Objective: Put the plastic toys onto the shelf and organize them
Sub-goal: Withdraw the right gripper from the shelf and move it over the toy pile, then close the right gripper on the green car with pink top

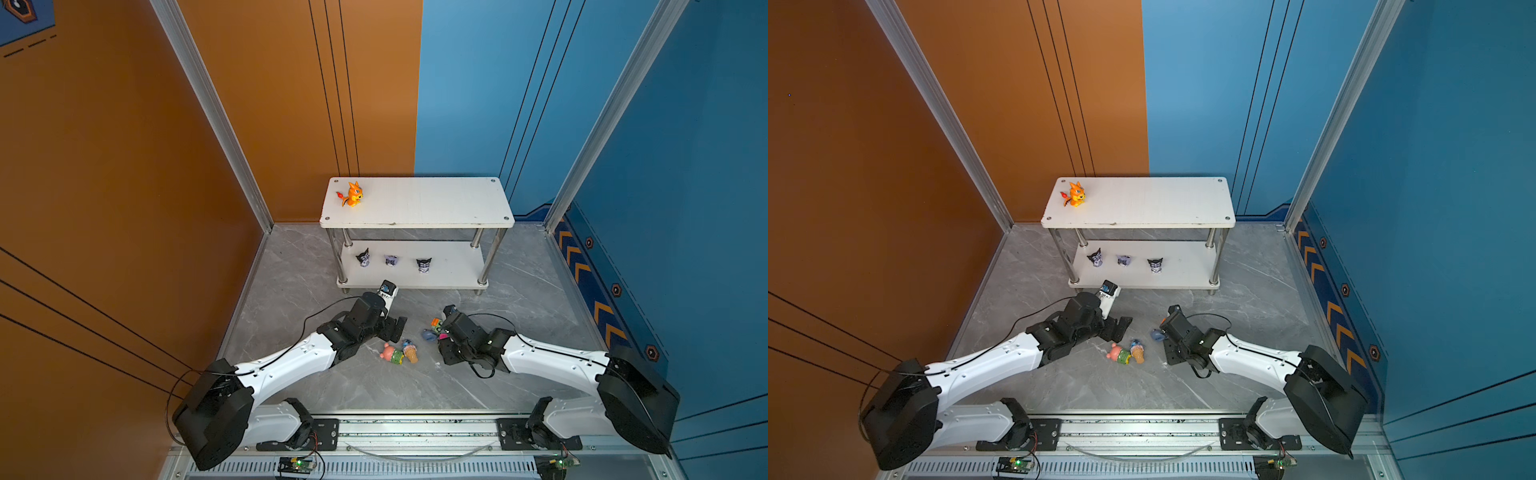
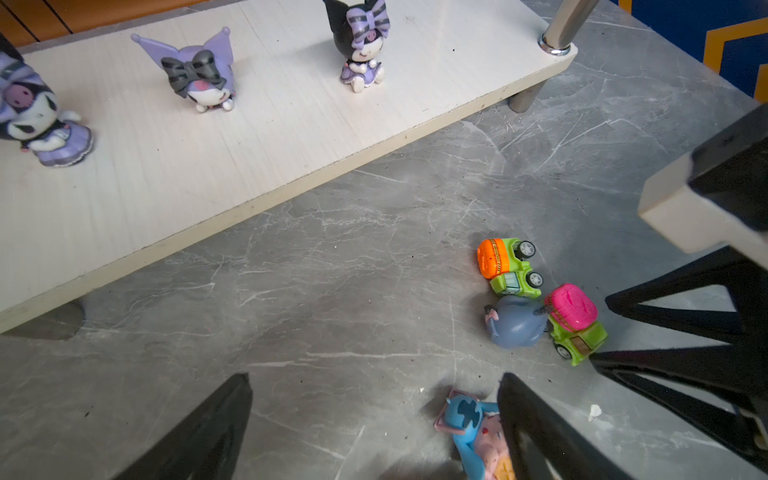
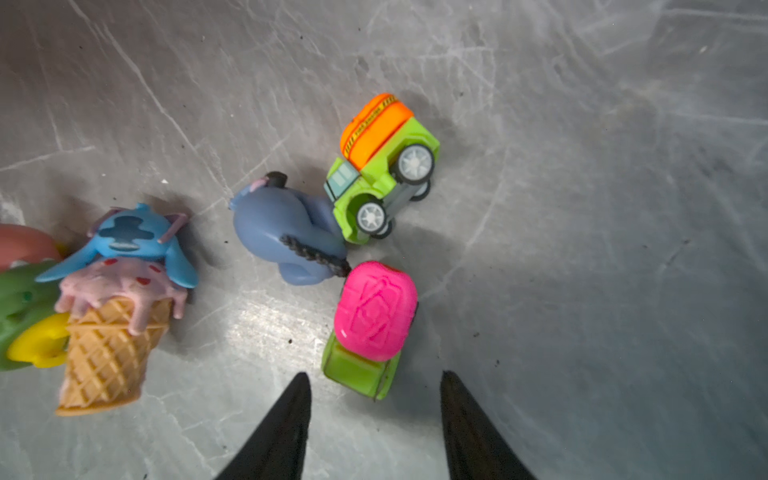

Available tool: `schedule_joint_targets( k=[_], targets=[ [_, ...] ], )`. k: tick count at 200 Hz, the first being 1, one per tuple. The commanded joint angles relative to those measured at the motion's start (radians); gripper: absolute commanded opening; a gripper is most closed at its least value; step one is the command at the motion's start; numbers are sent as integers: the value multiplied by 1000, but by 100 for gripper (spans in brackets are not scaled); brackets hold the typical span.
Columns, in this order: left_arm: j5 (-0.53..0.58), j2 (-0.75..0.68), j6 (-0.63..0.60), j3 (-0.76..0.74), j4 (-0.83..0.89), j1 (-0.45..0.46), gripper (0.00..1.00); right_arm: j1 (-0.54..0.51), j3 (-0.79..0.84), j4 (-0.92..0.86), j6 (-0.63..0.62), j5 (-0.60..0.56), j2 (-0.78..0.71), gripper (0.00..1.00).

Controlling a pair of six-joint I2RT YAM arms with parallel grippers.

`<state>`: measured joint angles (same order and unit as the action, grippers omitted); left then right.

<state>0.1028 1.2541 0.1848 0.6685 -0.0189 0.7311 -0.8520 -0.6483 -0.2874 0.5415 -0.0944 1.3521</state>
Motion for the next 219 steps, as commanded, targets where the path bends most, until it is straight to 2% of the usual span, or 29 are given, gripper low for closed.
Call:
schedule_joint_targets(
  k=[1, 62, 134, 180, 219],
  targets=[
    [-5, -28, 8, -20, 15, -13, 94, -15, -28, 2, 49, -33, 3, 58],
    [-9, -67, 8, -45, 16, -27, 94, -19, -78, -32, 140, -102, 89, 55],
    [-16, -107, 14, -80, 14, -55, 94, -18, -117, -86, 153, -127, 152, 43],
    [-28, -105, 8, -78, 14, -68, 94, -19, -133, -101, 155, -128, 186, 40],
    [-33, -106, 9, -83, 15, -75, 94, -12, -125, -104, 149, -132, 174, 30]
  ],
)
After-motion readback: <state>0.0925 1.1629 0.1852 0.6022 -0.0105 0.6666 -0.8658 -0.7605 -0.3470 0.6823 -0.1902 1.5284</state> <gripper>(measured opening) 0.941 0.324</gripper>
